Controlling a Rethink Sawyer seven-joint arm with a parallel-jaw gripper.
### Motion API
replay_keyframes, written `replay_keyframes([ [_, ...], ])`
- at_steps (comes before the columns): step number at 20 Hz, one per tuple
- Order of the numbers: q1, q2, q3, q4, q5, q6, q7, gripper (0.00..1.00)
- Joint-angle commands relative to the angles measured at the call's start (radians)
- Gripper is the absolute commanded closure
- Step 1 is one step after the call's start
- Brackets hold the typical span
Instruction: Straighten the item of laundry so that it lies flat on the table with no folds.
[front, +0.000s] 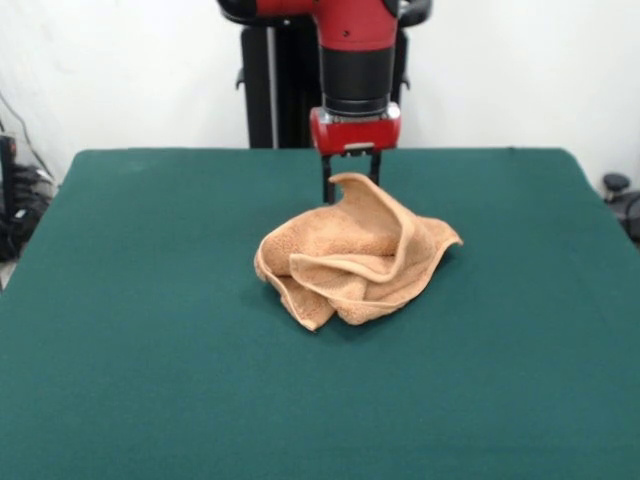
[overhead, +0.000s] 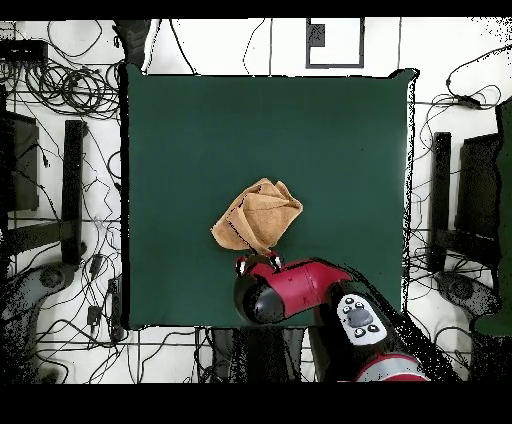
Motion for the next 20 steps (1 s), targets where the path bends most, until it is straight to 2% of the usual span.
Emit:
replay_keyframes([
  [1, -0.002, 0.024, 0.099, 0.012, 0.053, 0.033, 0.082, 0.0],
  [14, -0.025, -0.096, 0.148, 0.075, 0.116, 0.145, 0.036, 0.0],
  [20, -0.024, -0.101, 0.152, 0.082, 0.13, 0.153, 0.032, 0.0],
])
